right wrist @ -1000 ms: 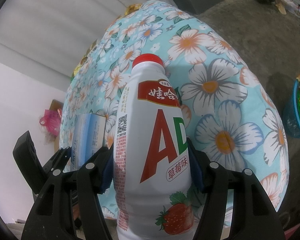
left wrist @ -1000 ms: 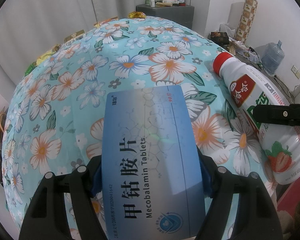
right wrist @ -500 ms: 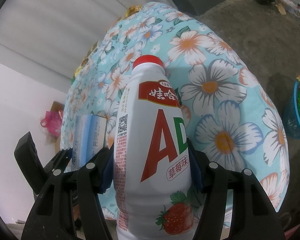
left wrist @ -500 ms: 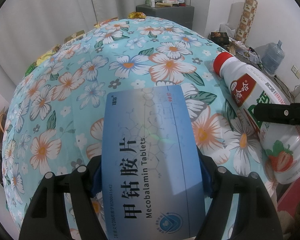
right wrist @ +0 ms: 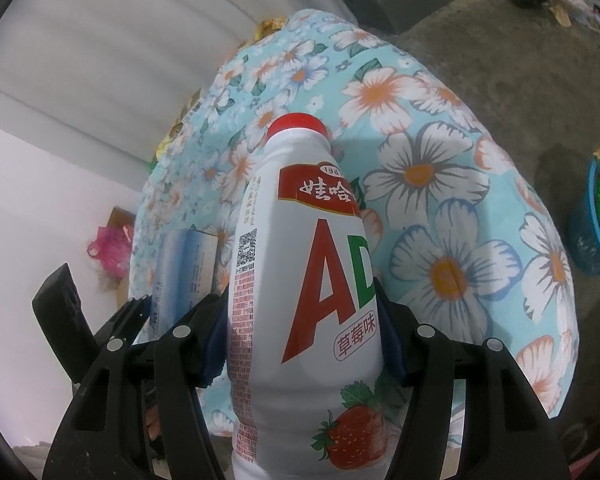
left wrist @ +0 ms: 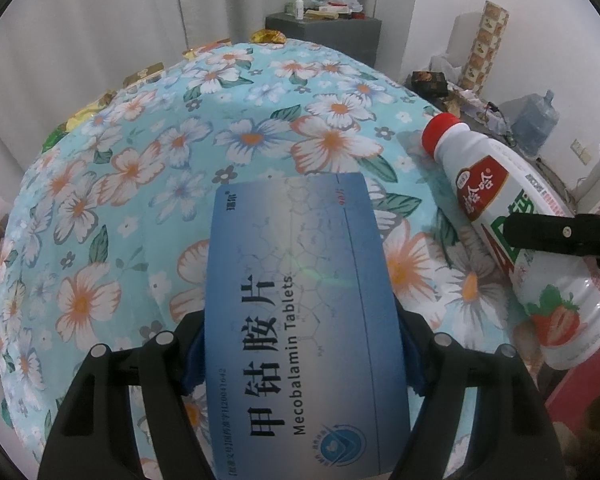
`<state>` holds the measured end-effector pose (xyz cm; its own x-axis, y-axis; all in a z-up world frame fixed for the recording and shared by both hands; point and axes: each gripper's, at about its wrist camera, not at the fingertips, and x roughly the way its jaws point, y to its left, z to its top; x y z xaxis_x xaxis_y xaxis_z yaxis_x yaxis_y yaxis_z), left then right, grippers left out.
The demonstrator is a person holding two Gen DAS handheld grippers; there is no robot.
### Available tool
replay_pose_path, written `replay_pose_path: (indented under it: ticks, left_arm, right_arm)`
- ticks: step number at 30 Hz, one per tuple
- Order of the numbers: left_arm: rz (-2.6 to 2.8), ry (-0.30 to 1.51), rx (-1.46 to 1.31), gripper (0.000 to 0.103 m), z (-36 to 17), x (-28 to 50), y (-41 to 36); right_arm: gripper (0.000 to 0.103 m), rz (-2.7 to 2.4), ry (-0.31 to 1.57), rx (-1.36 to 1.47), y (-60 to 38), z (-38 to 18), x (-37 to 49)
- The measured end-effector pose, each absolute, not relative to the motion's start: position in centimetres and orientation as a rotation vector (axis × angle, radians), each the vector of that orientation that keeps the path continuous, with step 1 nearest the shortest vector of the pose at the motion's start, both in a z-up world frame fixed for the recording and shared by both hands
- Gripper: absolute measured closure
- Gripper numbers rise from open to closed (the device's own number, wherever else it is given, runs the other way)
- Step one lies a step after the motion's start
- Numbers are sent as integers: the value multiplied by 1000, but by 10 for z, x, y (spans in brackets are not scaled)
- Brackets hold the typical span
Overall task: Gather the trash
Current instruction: 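Lift the medicine box with the left tool while the right tool lifts the AD bottle, then carry box and bottle over the wastebasket and open both tools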
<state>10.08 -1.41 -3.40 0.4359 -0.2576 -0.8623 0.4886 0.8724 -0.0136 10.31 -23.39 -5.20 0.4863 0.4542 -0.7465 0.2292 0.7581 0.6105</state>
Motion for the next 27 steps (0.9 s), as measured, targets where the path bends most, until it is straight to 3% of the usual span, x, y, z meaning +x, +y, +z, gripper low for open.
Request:
replay_pose_path:
  ticks: [15, 27]
  left_arm:
    - [-583, 969, 271, 31, 3, 95, -56]
    - [-814, 899, 316, 31, 46, 87, -158]
  right_arm:
    - [45, 106, 953, 807, -280, -35, 67]
    - [45, -94, 786, 933, -368, -26, 0]
